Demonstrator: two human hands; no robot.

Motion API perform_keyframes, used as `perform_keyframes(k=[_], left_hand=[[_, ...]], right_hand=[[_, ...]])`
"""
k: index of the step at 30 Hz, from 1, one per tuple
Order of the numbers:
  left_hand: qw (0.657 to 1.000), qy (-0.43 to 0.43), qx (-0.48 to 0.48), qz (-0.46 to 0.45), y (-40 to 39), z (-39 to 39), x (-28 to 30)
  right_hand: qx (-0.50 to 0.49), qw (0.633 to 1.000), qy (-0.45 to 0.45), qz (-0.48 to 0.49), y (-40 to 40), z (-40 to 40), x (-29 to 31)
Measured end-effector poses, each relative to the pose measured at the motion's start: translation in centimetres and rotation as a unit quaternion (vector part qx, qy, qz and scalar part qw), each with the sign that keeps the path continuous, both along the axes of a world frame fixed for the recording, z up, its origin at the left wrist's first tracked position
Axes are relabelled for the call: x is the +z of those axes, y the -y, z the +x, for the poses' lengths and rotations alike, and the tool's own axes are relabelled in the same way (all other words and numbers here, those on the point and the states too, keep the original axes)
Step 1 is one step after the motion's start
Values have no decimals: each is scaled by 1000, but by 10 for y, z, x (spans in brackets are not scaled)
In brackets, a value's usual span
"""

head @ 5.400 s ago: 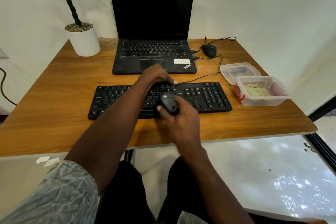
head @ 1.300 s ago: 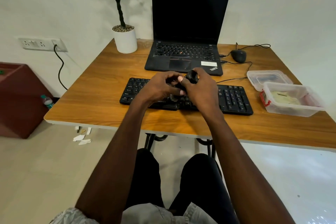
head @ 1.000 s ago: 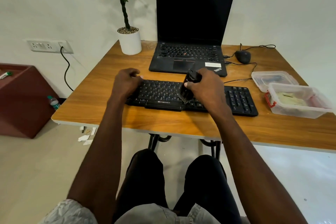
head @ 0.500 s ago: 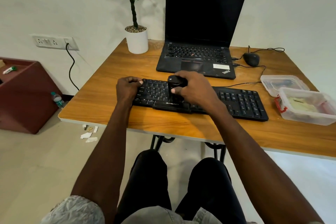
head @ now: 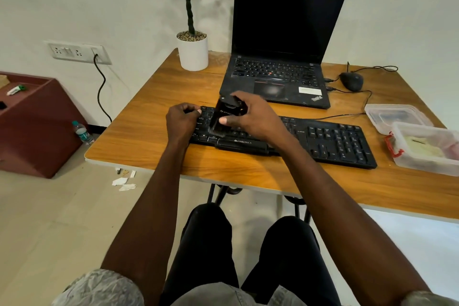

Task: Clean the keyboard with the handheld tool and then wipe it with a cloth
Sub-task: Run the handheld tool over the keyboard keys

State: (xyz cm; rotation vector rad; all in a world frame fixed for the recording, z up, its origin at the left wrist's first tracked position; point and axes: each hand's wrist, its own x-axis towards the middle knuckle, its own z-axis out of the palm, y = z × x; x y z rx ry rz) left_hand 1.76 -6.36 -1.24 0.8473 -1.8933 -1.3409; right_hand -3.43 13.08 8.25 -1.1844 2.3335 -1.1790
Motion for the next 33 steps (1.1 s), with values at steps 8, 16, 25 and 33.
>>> perform_keyframes(k=[8, 16, 25, 33], left_hand=[[1000, 13, 17, 9, 0, -2, 1], [1000, 7, 17, 1, -1, -1, 2], [999, 26, 34, -11, -2, -4, 2], [999, 29, 37, -14, 0, -3, 0]], right_hand=[[-81, 971, -90, 204, -22, -17, 22], [8, 996, 2, 87, 15, 12, 13], [-72, 977, -38, 196, -33, -18, 33], [-52, 993, 54, 96, -22, -3, 17]])
